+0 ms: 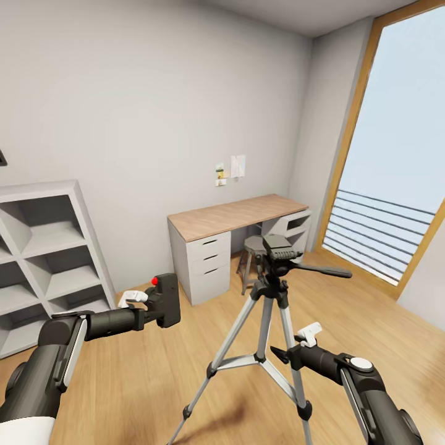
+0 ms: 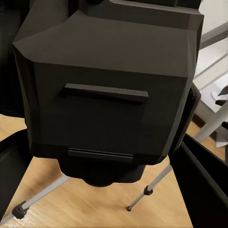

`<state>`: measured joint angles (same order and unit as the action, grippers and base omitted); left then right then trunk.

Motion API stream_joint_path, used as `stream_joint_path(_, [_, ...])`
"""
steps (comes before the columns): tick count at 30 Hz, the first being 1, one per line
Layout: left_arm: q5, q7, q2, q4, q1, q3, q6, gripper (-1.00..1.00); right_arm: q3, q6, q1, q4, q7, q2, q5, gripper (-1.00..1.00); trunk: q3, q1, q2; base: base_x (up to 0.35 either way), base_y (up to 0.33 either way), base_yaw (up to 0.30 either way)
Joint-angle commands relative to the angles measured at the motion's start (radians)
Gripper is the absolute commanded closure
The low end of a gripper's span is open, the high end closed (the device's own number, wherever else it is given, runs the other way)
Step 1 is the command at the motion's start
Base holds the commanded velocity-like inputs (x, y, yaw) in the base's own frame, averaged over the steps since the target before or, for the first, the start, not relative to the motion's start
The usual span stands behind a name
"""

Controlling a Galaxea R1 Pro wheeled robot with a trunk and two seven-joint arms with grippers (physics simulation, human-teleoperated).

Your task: Attach the digital camera to the camera tripod in the bedroom.

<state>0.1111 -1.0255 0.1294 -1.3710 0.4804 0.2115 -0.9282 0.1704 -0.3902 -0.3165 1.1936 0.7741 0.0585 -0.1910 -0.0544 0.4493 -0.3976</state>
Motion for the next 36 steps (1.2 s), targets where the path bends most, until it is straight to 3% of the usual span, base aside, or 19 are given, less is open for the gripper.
stream_joint_path(1, [0.008, -0.01, 0.0, -0.001, 0.001, 0.001, -0.005, 1.0, 0.002, -0.004, -0.001, 0.001, 0.007, 0.0, -0.006, -1.0, -0.002, 0.001, -0.002, 0.013, 0.002, 0.0])
stream_joint_path(3, [0.008, -0.01, -0.001, -0.001, 0.001, 0.001, -0.005, 1.0, 0.003, -0.004, -0.001, 0.001, 0.008, 0.0, -0.006, -1.0, -0.002, 0.001, -0.002, 0.01, 0.001, 0.0])
stream_joint_path(4, [0.008, -0.01, -0.001, -0.001, 0.001, 0.001, -0.005, 1.0, 0.004, -0.003, -0.001, 0.001, 0.008, 0.0, -0.005, 1.0, -0.002, 0.001, -0.002, 0.005, 0.001, 0.0])
stream_joint_path(13, [-0.001, -0.019, 0.002, 0.017, 0.028, 0.003, -0.005, 1.0, 0.003, -0.002, -0.001, 0.001, 0.009, 0.0, -0.005, 1.0, -0.002, 0.001, -0.002, 0.001, 0.0, 0.0])
stream_joint_path(17, [0.0, -0.025, 0.007, 0.018, 0.047, 0.007, 0.028, 1.0, -0.001, -0.002, -0.001, 0.001, 0.008, 0.0, -0.006, 1.0, -0.002, 0.001, -0.002, 0.0, 0.0, 0.0])
stream_joint_path(24, [0.008, -0.12, 0.006, 0.001, 0.056, 0.0, 0.067, 1.0, -0.003, -0.001, -0.001, 0.001, 0.007, 0.0, -0.007, 1.0, -0.002, 0.001, -0.002, 0.0, 0.0, 0.0])
stream_joint_path(28, [0.038, -0.123, 0.005, -0.019, 0.067, -0.04, 0.077, 1.0, -0.003, -0.001, -0.001, 0.001, 0.006, 0.0, -0.008, 1.0, -0.002, 0.001, -0.002, 0.0, 0.0, 0.0])
stream_joint_path(30, [0.051, -0.124, 0.008, -0.03, 0.103, -0.066, 0.079, 1.0, -0.003, -0.001, -0.001, 0.001, 0.006, 0.0, -0.009, 1.0, -0.002, 0.001, -0.002, 0.0, 0.0, 0.0])
stream_joint_path(33, [0.084, -0.128, 0.018, -0.036, 0.176, -0.152, 0.079, 1.0, -0.003, -0.001, -0.001, 0.001, 0.005, 0.0, -0.009, 1.0, -0.002, 0.001, -0.002, 0.0, 0.0, 0.0])
stream_joint_path(36, [0.12, -0.136, 0.031, -0.04, 0.239, -0.211, 0.071, 1.0, -0.003, -0.001, -0.001, 0.001, 0.005, -0.001, -0.009, 1.0, -0.002, 0.001, -0.002, 0.0, 0.0, 0.0])
